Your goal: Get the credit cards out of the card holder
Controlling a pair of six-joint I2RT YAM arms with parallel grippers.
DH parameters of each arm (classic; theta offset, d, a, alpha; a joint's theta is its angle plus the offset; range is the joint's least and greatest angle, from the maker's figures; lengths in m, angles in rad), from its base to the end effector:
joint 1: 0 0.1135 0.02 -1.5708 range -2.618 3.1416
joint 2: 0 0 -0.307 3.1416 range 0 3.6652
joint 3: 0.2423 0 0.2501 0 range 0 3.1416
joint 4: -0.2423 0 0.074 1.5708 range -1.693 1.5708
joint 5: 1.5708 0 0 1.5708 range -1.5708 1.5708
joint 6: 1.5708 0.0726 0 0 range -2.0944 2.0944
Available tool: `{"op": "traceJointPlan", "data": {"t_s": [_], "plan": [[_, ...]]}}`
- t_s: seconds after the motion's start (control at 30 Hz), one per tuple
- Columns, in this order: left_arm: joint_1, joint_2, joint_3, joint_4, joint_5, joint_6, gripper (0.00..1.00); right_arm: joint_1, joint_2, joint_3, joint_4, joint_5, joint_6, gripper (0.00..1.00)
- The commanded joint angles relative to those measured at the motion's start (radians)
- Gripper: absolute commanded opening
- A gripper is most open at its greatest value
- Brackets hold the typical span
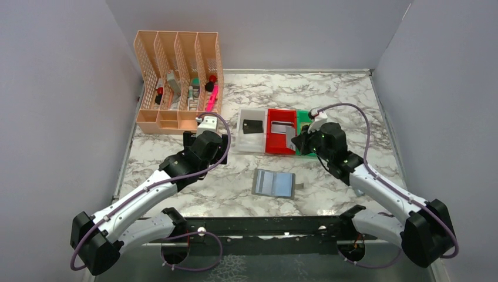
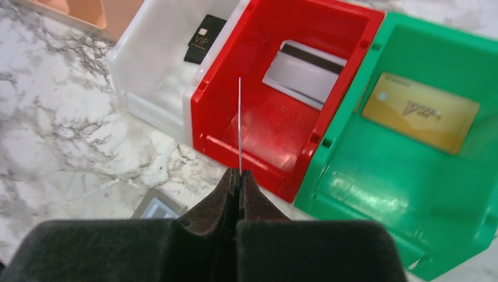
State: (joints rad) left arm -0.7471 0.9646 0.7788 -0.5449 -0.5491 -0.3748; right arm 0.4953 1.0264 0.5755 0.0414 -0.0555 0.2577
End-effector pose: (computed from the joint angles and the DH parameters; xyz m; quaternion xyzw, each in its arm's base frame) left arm 0.1696 -0.1054 0.2892 0.0540 0.8842 0.0008 0.4641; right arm 0.2093 0.1176 0.2660 -0.1142 0.8281 0.2232 0.5014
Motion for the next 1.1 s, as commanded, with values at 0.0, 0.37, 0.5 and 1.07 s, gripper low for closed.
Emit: {"op": "traceJointPlan", "data": {"t_s": [0.0, 0.37, 0.5, 1.07], "plan": [[0.002, -0.031, 0.004, -0.006, -0.041, 0.014, 0.99, -0.004, 0.084, 0.075, 0.117, 0.037, -0.164, 0.02], [0.002, -0.025, 0.004, -0.007, -0.039, 0.023, 0.99, 0.029, 0.318, 0.191, 0.214, 0.147, -0.521, 0.01], [0.002, -0.017, 0.007, -0.008, -0.037, 0.028, 0.99, 0.043, 0.392, 0.219, 0.264, 0.178, -0.658, 0.01], [0.003, 0.002, 0.009, -0.013, -0.04, 0.036, 0.99, 0.104, 0.653, 0.338, 0.274, 0.291, -0.965, 0.01]]}}
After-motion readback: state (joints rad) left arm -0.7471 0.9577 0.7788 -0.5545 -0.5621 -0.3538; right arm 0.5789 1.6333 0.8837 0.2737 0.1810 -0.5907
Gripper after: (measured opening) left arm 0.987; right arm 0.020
